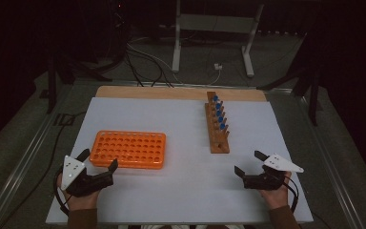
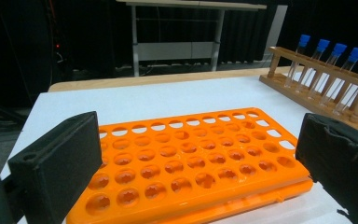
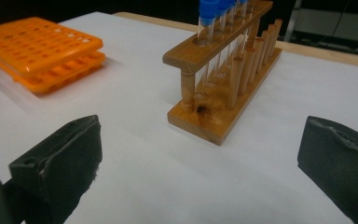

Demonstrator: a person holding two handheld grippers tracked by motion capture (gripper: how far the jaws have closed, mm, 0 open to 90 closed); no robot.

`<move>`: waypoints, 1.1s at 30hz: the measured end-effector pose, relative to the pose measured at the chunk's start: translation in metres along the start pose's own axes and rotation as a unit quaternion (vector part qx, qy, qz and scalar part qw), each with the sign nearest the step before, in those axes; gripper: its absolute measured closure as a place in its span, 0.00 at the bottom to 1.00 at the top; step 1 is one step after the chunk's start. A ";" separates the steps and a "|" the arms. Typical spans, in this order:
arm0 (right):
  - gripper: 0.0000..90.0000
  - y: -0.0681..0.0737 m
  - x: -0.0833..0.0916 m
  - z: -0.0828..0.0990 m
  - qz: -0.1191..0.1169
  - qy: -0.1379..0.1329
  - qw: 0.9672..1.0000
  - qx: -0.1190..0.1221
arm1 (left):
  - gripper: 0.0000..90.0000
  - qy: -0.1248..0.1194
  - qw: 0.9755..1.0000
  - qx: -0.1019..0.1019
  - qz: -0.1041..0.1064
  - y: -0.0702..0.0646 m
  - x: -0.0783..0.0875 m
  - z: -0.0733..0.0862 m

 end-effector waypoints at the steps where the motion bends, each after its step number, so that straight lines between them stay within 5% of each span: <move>1: 0.00 0.000 0.000 0.000 -0.003 -0.004 1.000 -0.009 | 0.02 -0.001 1.000 -0.007 -0.005 -0.001 -0.001 0.000; 10: 0.00 -0.001 0.002 -0.011 -0.015 -0.002 0.999 -0.038 | 0.02 -0.001 1.000 -0.004 -0.010 0.003 0.001 0.002; 21: 0.02 -0.005 0.006 -0.025 -0.013 -0.002 0.999 -0.050 | 0.02 -0.008 0.999 0.040 -0.012 0.011 -0.001 0.004; 30: 0.09 -0.002 -0.017 -0.046 -0.021 0.011 0.999 -0.024 | 0.02 -0.008 0.999 0.035 -0.011 0.010 0.002 0.004; 33: 0.15 -0.004 -0.026 -0.052 -0.019 0.024 0.999 -0.036 | 0.02 -0.004 0.999 0.036 -0.013 0.010 0.002 0.005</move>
Point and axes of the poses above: each handheld gripper's, and its own axes: x roughly backward along the jaws, z roughly out of its underside, y roughly to its left, the point moved 2 cm from there along -x, roughly forward along the jaws
